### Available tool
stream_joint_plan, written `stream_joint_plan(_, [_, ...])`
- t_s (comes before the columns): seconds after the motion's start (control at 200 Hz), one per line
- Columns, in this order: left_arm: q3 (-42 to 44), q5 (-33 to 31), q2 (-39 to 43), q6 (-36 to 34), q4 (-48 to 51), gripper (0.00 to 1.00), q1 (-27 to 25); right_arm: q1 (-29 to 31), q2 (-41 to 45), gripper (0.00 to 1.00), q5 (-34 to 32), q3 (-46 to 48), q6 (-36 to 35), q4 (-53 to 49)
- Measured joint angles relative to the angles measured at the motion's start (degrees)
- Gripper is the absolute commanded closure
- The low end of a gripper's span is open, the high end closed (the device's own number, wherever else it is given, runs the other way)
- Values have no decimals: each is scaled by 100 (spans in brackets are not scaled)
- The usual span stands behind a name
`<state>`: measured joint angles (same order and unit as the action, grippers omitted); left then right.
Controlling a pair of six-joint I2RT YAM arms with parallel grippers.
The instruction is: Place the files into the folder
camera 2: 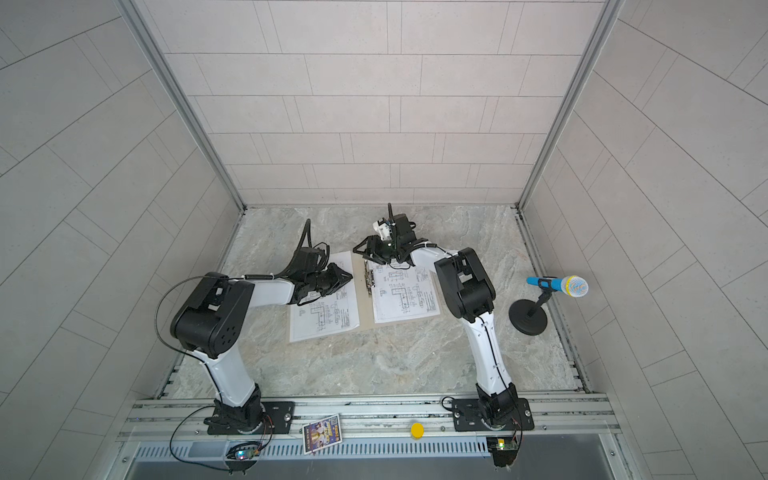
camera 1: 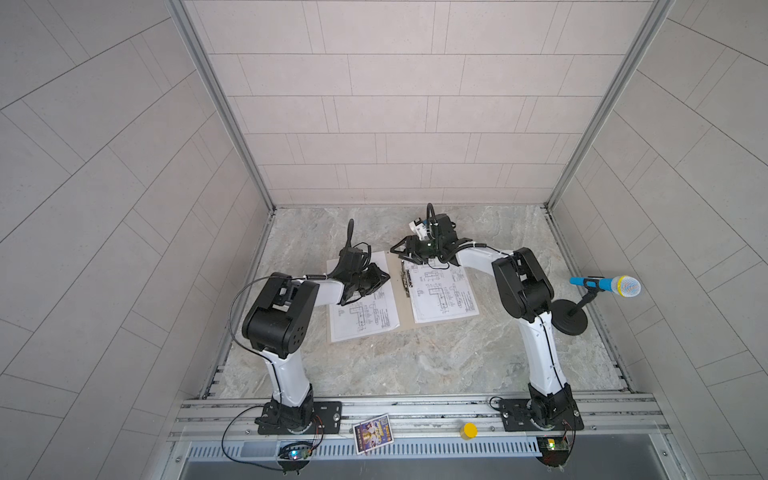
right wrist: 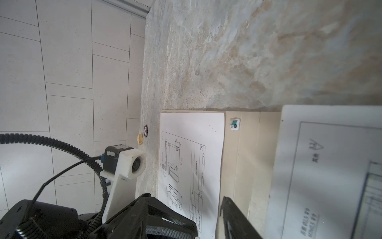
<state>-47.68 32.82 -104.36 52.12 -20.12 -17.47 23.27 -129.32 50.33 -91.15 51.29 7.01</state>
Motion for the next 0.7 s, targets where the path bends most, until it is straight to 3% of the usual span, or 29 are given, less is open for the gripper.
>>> stream_joint_plan(0.695, [127, -2, 146, 59, -83, 80, 11, 74, 240, 45, 310, 614, -111, 42])
